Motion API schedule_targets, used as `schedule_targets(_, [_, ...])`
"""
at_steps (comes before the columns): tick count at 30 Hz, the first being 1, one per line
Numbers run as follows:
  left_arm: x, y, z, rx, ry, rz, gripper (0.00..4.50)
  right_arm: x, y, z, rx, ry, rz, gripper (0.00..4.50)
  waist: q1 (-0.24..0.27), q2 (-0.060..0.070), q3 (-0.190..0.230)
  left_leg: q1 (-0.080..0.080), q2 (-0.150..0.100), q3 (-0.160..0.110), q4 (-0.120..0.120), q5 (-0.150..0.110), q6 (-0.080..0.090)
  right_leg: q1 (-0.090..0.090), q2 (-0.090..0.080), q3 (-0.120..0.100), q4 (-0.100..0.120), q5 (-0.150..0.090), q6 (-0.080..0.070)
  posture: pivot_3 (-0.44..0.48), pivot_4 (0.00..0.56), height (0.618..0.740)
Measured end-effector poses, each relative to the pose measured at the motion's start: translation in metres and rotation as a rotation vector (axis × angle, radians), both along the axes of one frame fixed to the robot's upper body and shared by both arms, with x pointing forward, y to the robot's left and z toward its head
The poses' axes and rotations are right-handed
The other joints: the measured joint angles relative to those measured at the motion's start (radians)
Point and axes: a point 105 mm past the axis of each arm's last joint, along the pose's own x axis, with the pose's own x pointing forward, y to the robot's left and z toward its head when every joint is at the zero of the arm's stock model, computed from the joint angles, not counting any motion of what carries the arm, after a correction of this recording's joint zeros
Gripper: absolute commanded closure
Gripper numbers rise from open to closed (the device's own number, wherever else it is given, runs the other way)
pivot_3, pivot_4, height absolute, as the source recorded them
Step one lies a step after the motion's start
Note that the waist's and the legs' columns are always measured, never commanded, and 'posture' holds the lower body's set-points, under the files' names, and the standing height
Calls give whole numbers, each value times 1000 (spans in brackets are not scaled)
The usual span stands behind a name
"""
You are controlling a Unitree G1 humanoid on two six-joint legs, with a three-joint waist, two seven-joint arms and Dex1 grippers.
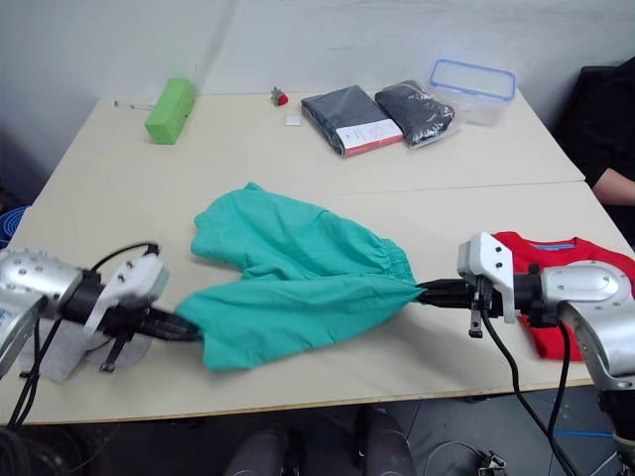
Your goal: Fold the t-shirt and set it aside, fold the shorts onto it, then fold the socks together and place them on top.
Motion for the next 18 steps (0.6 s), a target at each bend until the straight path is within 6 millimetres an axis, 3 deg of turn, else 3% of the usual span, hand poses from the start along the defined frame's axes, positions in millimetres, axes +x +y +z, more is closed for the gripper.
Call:
schedule_targets(2, [-16, 8, -9, 39, 58, 8, 4452, -9, -5, -13, -12, 55, -6, 4500, 2, 0, 0, 0, 0, 0, 0, 0, 0, 0, 0, 0, -2, 0, 0, 0, 150, 740])
schedule_targets(4, [-18, 11, -11, 66, 24, 3, 4452, -17, -5, -22, -21, 88, 0, 4500, 6, 0, 0, 1, 0, 0, 0, 0, 0, 0, 0, 0, -3, 0, -1, 0, 150, 740])
schedule_targets(10, [21, 15, -11, 70, -255, 79, 4452, -14, 2, -18, -10, 24, -6, 4500, 10, 0, 0, 2, 0, 1, 0, -1, -2, 0, -1, 1, -1, 0, -2, 0, 150, 740])
schedule_targets(14, [63, 6, -9, 46, -458, 134, 4452, -4, 9, -6, 20, -47, -16, 4500, 18, 1, -1, 2, 0, 2, -1, -1, -2, 0, 2, 1, 2, 0, -1, 0, 150, 740])
schedule_targets(17, [62, 1, -11, 23, -420, 127, 4452, -3, 8, -6, 12, -53, -16, 4500, 16, 0, -1, 1, 0, 3, -1, -1, -1, -1, 2, -1, 1, 0, -1, 0, 150, 740])
schedule_targets(18, [58, -7, -9, -21, -386, 120, 4071, -2, 9, -6, 10, -50, -15, 4500, 14, 0, -1, 1, 0, 4, -1, -2, -1, -1, 2, 0, 1, 0, -1, 0, 150, 740])
